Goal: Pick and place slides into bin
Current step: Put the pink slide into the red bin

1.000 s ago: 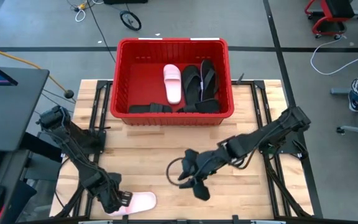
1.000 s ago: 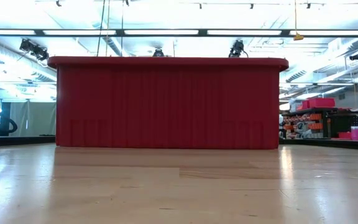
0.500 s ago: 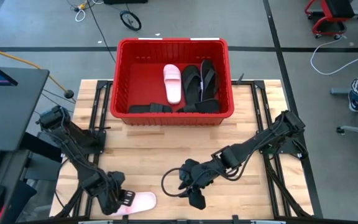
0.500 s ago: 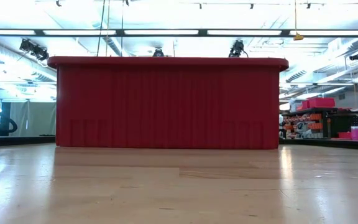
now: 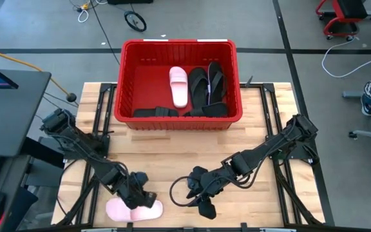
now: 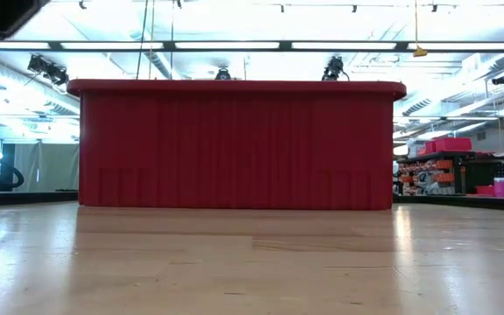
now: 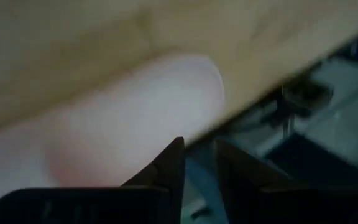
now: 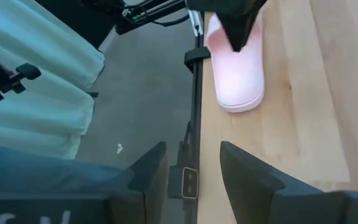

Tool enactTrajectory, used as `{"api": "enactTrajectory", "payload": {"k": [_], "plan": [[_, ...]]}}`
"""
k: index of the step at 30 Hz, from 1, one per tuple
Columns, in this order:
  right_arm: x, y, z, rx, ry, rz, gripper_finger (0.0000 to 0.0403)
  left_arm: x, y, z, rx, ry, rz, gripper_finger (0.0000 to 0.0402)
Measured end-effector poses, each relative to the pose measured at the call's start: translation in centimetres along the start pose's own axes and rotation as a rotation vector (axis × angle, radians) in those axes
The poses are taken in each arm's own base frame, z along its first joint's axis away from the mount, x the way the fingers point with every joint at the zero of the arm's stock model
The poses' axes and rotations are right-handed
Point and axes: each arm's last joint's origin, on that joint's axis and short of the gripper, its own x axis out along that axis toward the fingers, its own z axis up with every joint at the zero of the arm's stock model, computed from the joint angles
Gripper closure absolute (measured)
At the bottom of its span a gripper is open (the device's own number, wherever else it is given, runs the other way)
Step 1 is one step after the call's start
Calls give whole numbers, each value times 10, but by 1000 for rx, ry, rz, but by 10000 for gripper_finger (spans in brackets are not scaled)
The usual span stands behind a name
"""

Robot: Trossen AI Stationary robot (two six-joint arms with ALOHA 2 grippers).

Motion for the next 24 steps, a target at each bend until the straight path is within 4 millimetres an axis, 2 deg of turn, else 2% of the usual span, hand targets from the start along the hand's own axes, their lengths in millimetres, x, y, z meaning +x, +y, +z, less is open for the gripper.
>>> {"api": "enactTrajectory", "payload": {"k": [4, 8, 13, 16, 20, 24], "plan": [[0, 6, -5, -59, 10, 10, 250, 19, 1, -9, 104, 41, 6, 347], [1, 11, -9, -99, 19, 21, 250, 45, 12, -10, 117, 38, 105, 393], [1, 12, -11, -124, 22, 24, 250, 69, 15, 1, 63, 16, 162, 390], [1, 12, -10, -124, 20, 23, 250, 76, 11, 18, 76, 17, 182, 396], [1, 11, -9, -127, 18, 22, 250, 77, 1, 52, 113, 30, 167, 392], [1, 11, -9, -142, 12, 14, 250, 75, -14, 93, 163, -96, 75, 396]]}}
